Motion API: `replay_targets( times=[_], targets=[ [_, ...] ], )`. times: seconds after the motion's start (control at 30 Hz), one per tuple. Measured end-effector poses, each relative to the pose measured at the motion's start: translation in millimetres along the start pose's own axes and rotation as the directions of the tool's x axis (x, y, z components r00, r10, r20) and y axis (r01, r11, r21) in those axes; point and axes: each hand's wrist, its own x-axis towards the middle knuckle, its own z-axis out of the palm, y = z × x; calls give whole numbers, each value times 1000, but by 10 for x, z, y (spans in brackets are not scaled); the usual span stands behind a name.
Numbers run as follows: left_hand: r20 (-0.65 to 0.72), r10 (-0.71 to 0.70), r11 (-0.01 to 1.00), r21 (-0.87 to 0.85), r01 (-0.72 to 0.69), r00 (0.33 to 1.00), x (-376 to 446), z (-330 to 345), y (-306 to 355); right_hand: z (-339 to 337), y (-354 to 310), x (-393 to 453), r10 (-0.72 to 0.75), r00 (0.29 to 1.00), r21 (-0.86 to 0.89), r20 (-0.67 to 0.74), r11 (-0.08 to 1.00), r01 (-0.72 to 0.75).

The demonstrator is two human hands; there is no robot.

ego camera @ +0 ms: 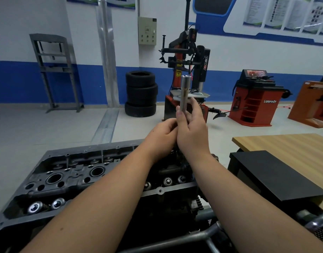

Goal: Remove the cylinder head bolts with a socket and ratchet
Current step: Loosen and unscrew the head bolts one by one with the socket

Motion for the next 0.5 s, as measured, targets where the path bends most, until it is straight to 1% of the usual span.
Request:
replay_targets(
  times=[0.07, 0.13, 0.17, 0.23, 0.3, 0.4, 0.43, 0.5],
  targets=[
    [-103, 11, 998, 60, -5, 995, 31, -2, -16, 11, 18, 12, -6, 1000, 16, 9, 1000, 5],
    [-177, 10, 997, 76, 3, 984, 52, -1, -21, 14, 4, 7, -77, 996, -52, -34, 996, 75],
    [-180, 2, 998, 67, 10, 984, 53, 0, -20, 9, 3, 8, -119, 990, -90, -70, 990, 112],
    [-127, -22, 999, 28, 26, 992, 53, 6, -17, -17, 15, 11, -166, 977, -147, -137, 978, 145],
    [-44, -31, 999, -33, 29, 999, 34, 11, 11, -46, 10, 6, -157, 976, -149, -153, 980, 135],
    [45, -54, 987, -148, 61, 997, 0, 5, 32, -53, -9, -4, -32, 994, 14, -105, 999, 34],
    [49, -54, 987, -147, 60, 997, -4, -1, 34, -45, -9, -14, -5, 996, 59, -87, 998, 10],
    [9, -46, 995, -90, 47, 999, 0, -9, 27, -30, -2, -9, -8, 997, 66, -78, 998, 13]
  ],
)
